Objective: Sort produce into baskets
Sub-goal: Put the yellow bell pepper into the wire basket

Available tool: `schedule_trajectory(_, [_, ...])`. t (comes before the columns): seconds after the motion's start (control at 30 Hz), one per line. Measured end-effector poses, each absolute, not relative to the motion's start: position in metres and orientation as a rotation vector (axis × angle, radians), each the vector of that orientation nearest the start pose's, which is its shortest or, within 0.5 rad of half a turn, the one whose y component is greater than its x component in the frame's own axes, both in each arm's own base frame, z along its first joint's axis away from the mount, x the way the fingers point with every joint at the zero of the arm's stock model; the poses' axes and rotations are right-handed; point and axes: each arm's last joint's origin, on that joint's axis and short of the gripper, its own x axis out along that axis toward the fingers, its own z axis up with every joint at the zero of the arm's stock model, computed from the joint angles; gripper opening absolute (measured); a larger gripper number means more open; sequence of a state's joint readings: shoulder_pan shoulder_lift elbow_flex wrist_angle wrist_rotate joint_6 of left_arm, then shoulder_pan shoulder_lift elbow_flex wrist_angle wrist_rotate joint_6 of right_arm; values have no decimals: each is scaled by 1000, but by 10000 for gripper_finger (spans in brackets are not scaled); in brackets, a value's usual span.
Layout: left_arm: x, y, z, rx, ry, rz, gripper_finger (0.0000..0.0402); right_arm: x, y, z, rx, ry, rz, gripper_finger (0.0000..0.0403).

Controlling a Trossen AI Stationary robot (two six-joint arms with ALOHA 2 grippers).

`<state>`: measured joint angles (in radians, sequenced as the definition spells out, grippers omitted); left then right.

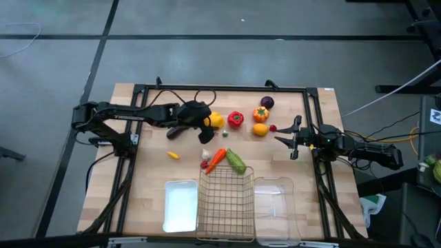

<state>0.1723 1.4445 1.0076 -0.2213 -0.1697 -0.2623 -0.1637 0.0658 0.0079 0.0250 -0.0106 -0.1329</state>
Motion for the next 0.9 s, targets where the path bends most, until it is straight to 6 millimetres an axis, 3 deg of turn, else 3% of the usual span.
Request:
schedule_trajectory(0.2, [315,32,278,-320,543,338,330,100,-16,163,-129,43,-151,127])
schedule_trajectory(0.4, [319,-6,282,-395,509,240,330,100,-16,163,-129,43,-150,127])
schedule_trajectory(0.7, [315,-66,279,-465,536,103,330,100,-16,163,-130,43,-151,127])
schedule_trajectory(0.9, [323,-97,267,-479,514,64,330,100,-16,163,-130,43,-150,127])
